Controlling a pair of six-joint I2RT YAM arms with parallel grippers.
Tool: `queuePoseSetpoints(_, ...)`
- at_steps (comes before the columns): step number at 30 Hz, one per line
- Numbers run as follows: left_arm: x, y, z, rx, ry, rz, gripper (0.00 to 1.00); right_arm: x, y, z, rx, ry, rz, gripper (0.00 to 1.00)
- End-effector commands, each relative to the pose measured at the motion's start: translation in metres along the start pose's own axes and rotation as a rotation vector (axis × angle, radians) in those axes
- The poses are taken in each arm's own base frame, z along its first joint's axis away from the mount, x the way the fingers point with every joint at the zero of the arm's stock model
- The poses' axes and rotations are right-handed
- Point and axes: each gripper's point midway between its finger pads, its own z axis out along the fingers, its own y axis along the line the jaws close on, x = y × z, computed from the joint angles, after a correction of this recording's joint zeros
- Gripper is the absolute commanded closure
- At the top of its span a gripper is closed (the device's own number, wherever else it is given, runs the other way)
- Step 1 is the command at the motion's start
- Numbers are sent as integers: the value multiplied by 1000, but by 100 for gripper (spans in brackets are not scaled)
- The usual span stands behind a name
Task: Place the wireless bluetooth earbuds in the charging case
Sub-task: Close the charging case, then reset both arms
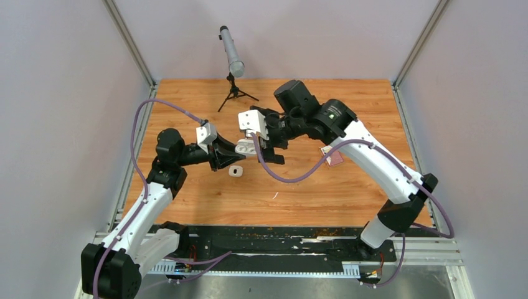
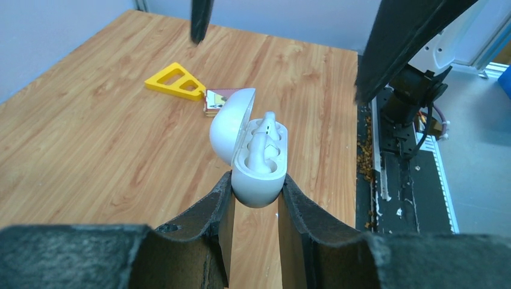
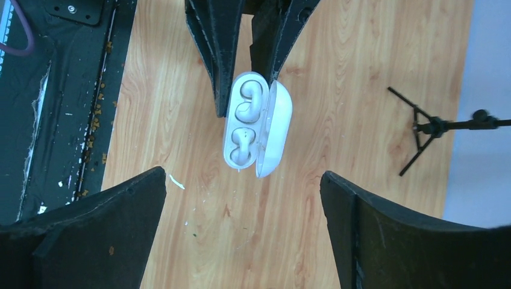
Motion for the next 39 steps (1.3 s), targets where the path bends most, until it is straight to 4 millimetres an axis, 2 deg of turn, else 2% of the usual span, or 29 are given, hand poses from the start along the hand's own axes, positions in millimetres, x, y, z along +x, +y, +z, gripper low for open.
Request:
queuePoseSetpoints(1, -13, -4, 0, 32, 0, 73, 100, 8, -9, 27, -39, 10, 83, 0)
queuePoseSetpoints(7, -20, 6, 2, -25, -20, 43, 100, 7, -11, 41, -67, -9, 75, 2)
queuePoseSetpoints(12, -29, 42, 2, -228, -76, -86, 100, 5, -10, 36, -32, 0, 46, 4)
queuePoseSetpoints(15, -29, 55, 2, -288, -89, -145, 100, 5, -11, 32, 11, 14, 21, 3)
queuePoseSetpoints(19, -24, 60, 6, -290, -86, -192, 100, 11, -14, 28, 54, 40, 31, 1)
queuePoseSetpoints(21, -20, 58, 7, -273, -76, -192, 100, 21, -23, 28, 116, 79, 47, 0)
queuePoseSetpoints(24, -7, 53, 7, -251, -42, -192, 100, 42, -42, 19, 205, 136, 85, 0)
queuePoseSetpoints(29, 23, 47, 6, -237, 6, -286, 100, 68, -67, -11, 263, 107, 230, 0)
queuePoseSetpoints(34, 69, 55, 8, -281, 81, -488, 100, 94, -73, -36, 294, 66, 402, 0)
queuePoseSetpoints(39, 107, 73, 18, -318, 182, -678, 100, 110, -70, -46, 322, 87, 424, 1)
